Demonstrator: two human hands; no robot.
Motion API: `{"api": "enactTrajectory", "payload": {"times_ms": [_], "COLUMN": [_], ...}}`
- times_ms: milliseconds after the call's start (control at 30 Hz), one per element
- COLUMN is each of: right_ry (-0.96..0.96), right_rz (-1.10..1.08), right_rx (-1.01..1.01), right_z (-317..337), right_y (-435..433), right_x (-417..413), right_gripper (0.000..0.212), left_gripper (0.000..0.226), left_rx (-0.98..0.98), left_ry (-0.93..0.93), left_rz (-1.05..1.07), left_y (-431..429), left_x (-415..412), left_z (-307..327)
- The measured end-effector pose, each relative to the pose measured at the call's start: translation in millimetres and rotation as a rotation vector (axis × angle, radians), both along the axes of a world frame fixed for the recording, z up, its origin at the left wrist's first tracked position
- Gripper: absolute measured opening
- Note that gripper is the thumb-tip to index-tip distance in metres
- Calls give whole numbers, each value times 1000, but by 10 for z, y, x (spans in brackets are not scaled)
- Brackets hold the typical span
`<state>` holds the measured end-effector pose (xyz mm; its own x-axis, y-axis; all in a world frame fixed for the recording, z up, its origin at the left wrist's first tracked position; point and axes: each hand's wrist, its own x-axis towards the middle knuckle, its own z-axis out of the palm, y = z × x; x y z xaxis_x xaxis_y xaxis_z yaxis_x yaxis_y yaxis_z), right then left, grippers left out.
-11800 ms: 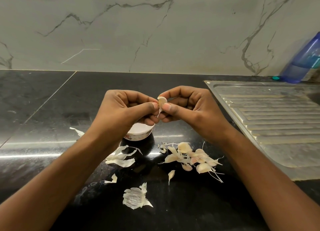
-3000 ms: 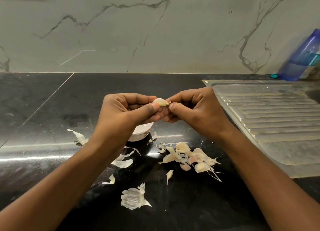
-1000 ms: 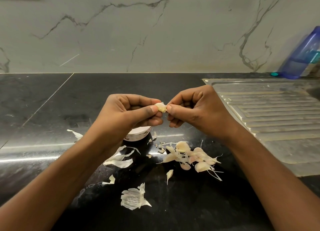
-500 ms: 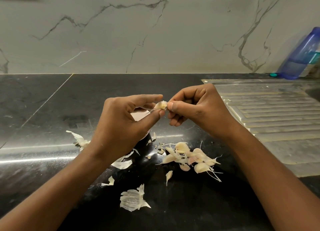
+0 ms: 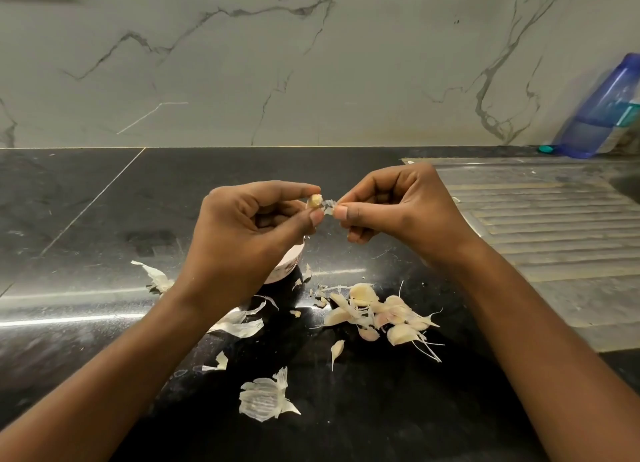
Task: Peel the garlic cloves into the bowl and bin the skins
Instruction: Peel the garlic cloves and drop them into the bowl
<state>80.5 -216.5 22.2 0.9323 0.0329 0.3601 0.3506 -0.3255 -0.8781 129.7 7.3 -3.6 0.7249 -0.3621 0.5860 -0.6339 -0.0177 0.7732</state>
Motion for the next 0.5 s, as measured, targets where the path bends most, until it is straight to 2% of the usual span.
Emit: {"api": "enactTrajectory", "payload": {"times_ms": [267,500], "right_ry": [67,84], "right_rz": [136,138], "right_rx": [37,22], "right_z": [-9,-22], "right_y": [27,60], "right_x": [-2,5], "right_gripper": [13,12], "left_gripper": [31,26], "left_rx": [71,120], "left_ry": [-84,-131], "left_rz": [47,83], "left_y": [16,41], "left_x": [4,-29], "left_z": [-32,0]}}
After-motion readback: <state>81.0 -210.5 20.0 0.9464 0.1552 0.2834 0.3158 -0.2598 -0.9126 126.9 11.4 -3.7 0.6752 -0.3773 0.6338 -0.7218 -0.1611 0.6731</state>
